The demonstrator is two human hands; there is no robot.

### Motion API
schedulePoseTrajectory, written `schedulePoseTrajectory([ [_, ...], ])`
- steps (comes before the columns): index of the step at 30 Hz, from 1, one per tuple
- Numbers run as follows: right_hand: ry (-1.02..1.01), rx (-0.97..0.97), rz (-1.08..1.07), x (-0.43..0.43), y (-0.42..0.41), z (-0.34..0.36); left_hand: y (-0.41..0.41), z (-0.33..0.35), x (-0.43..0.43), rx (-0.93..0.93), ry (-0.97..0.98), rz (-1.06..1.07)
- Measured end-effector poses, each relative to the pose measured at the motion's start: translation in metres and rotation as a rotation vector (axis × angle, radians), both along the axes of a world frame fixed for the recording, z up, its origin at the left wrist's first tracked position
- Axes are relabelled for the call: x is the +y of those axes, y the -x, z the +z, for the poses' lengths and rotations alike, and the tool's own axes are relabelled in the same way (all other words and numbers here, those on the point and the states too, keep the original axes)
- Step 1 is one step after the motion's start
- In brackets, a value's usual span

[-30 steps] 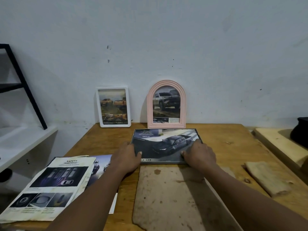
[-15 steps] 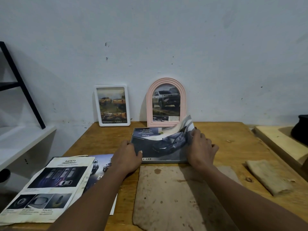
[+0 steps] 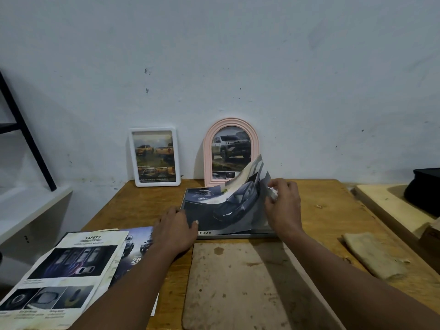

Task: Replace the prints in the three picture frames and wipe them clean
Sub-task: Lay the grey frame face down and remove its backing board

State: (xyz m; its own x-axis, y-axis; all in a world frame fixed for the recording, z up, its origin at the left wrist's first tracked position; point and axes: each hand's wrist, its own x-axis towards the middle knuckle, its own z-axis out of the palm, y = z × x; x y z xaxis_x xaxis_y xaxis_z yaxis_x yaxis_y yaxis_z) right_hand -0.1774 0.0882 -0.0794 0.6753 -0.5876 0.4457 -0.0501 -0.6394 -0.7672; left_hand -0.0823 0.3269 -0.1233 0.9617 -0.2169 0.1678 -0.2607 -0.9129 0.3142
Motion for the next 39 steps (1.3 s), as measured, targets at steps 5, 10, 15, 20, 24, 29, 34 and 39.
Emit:
schedulePoseTrajectory([
  [5, 0.008, -0.065, 0.03, 0.001, -0.005, 0.023, -0.002, -0.001, 0.001, -0.007, 0.014, 0.005],
  [10, 0.043, -0.14, 0.063, -0.003, -0.011, 0.05, -0.001, 0.003, 0.0, -0.03, 0.056, 0.006],
  [15, 0.112, -0.107, 0.007, -0.041, -0.003, 0.065, 0.005, 0.012, -0.02, -0.048, 0.12, -0.112],
  [20, 0.192, 0.078, -0.075, -0.109, 0.02, 0.057, 0.023, 0.025, -0.065, -0.068, 0.136, -0.284],
  [24, 0.219, 0.231, -0.154, -0.164, 0.048, 0.049, 0.033, 0.028, -0.123, -0.066, 0.115, -0.447],
  [29, 0.233, 0.318, -0.224, -0.219, 0.071, 0.032, 0.047, 0.024, -0.202, -0.065, -0.028, -0.613],
  [34, 0.29, 0.432, -0.282, -0.254, 0.073, 0.017, 0.056, 0.023, -0.258, -0.008, -0.245, -0.72],
  [39, 0.481, 0.73, -0.258, -0.262, 0.071, 0.005, 0.057, 0.02, -0.284, 0.049, -0.269, -0.723],
])
